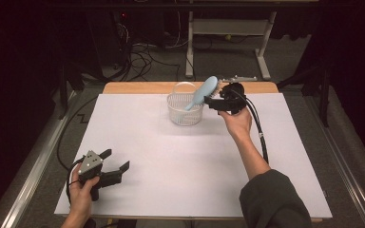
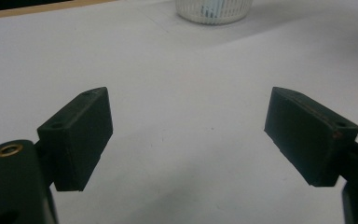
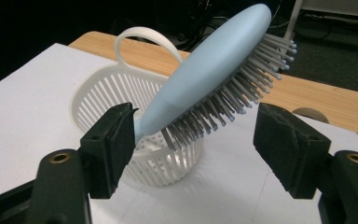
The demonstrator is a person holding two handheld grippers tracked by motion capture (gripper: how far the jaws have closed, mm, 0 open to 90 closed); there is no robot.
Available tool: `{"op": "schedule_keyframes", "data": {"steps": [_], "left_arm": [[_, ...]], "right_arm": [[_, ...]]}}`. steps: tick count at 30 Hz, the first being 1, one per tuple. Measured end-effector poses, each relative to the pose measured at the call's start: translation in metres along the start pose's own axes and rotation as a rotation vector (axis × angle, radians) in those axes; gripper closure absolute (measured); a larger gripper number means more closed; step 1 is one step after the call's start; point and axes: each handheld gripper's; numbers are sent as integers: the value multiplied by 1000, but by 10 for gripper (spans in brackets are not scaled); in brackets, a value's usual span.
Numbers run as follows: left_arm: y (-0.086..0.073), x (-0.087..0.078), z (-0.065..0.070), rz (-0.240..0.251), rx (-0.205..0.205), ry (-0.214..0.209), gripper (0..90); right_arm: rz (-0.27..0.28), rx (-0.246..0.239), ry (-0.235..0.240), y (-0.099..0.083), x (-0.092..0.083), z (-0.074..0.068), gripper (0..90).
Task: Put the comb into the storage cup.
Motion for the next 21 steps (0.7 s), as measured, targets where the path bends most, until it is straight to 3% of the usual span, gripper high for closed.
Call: {"op": "schedule_keyframes", "data": {"steps": [21], "left_arm": [[1, -1, -1, 5, -8, 17, 159]], "right_arm": [[17, 2, 12, -6, -13, 5, 295]]}}
Point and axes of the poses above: each handheld gripper's, and its own axes: x roughly forward along the jaws, y roughly out of its top, z roughly to its right, and after that the axes turned 1 degree about x, right-handed
